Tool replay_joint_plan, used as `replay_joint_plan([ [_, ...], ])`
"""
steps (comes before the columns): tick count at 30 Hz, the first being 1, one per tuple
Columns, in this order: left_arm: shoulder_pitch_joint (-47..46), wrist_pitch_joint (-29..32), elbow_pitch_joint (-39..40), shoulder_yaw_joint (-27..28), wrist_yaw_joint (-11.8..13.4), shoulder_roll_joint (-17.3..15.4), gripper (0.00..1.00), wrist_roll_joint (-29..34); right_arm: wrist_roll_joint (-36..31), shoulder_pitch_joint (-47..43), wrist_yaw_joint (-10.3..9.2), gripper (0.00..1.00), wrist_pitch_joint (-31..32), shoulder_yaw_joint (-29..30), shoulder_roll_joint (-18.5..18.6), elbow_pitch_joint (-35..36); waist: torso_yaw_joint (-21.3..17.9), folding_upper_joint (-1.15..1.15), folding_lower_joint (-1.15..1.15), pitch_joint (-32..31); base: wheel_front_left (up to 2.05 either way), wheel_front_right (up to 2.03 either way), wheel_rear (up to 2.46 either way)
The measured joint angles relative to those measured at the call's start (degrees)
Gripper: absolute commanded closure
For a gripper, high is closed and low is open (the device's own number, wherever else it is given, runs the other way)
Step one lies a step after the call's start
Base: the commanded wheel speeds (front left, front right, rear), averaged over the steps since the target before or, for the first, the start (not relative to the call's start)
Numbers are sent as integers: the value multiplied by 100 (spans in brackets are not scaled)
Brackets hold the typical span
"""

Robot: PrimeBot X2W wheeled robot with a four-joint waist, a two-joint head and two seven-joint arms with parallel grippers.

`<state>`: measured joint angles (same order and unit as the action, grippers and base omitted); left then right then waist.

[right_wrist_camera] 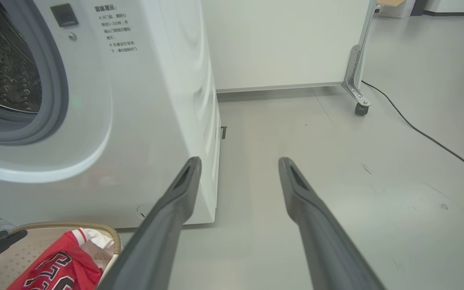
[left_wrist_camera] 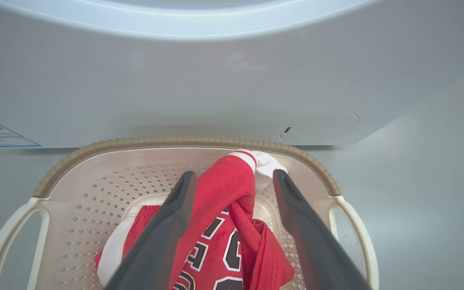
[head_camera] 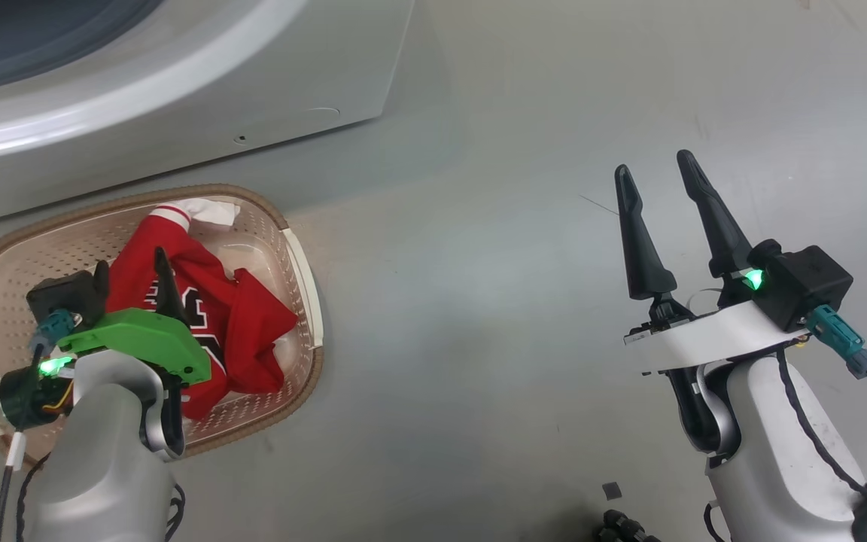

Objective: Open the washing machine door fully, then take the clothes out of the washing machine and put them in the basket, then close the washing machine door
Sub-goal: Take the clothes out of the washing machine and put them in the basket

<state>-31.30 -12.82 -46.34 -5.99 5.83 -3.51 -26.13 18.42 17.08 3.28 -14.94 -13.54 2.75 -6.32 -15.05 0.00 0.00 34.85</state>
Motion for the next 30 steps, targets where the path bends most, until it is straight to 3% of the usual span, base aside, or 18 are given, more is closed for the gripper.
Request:
replay_joint_plan([
  [11, 38, -164, 614, -288, -254, 89, 0, 138, -177, -182, -41, 0, 0, 212, 12, -174, 389, 0, 0, -512, 0, 0, 0],
  [30, 1109, -188, 2527, -456, -255, 127, 0, 661, -399, -883, -38, 0, 0, 398, 74, -381, 1018, 0, 0, -1747, 0, 0, 0],
])
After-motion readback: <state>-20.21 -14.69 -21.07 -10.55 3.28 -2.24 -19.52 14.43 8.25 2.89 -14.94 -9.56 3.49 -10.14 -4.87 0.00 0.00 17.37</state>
